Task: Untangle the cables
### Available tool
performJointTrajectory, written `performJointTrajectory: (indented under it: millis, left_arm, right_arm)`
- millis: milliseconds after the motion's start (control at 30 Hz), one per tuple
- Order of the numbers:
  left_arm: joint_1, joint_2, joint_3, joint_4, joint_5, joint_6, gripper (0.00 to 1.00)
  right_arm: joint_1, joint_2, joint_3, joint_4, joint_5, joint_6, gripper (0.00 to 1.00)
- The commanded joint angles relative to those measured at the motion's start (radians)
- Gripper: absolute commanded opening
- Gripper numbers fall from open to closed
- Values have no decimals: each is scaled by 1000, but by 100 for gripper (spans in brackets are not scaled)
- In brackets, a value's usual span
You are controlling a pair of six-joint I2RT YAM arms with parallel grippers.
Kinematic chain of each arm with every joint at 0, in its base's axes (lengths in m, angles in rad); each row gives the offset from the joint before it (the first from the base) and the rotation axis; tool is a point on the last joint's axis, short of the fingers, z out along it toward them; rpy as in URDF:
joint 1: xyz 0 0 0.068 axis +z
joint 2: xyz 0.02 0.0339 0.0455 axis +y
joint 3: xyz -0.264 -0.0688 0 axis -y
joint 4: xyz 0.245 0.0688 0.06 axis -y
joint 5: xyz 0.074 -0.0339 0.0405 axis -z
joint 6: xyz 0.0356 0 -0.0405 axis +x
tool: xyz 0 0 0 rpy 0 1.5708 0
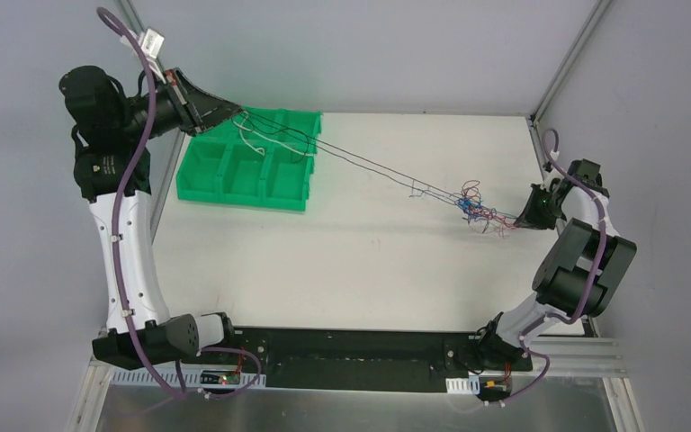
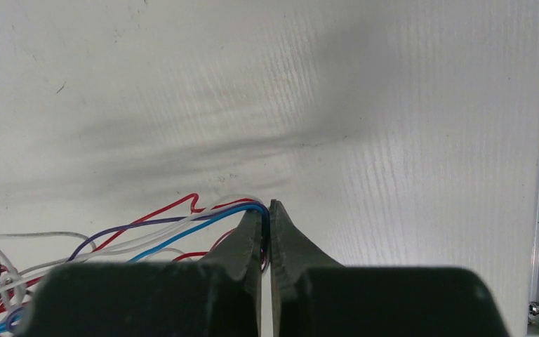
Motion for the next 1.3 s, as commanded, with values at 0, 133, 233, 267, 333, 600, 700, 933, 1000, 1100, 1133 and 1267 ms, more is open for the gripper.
performJointTrajectory:
  millis: [0,133,233,267,333,600,700,933,1000,1100,1133,1267]
  left_arm:
    - [71,39,123,274,-15,-233,0]
    - [97,98,236,335,-42,-304,0]
    - [139,146,342,397,-59,-387,0]
    - [150,168,377,416,-63,-419,0]
    - [164,207,439,416,-71,-449,0]
    - [194,237,465,380,-119,-438,0]
    - [215,234,480,351,-157,-409,0]
    - [326,337,663,326,-216,-502,0]
    - [341,343,675,308,-224,-470,0]
    - [355,340,692,260,-248,-425,0]
    - [363,338,695,240,-267,-398,0]
    - [409,330,693,188,-302,-363,0]
  right_arm:
    - [-28,34,-6,82,155,-73,0]
    - [-30,46,-40,118,187,-100,0]
    - [-38,59,-57,142,209,-120,0]
    - [-42,66,-58,148,216,-125,0]
    - [-53,82,-55,154,224,-131,0]
    - [-80,95,-36,160,226,-135,0]
    - [-81,85,-29,164,229,-131,0]
    - [-89,117,-8,179,273,-131,0]
    - [-95,130,-6,183,278,-129,0]
    - [-100,142,-13,210,293,-137,0]
    - [-104,146,-12,219,327,-139,0]
    - [-121,162,3,222,338,-146,0]
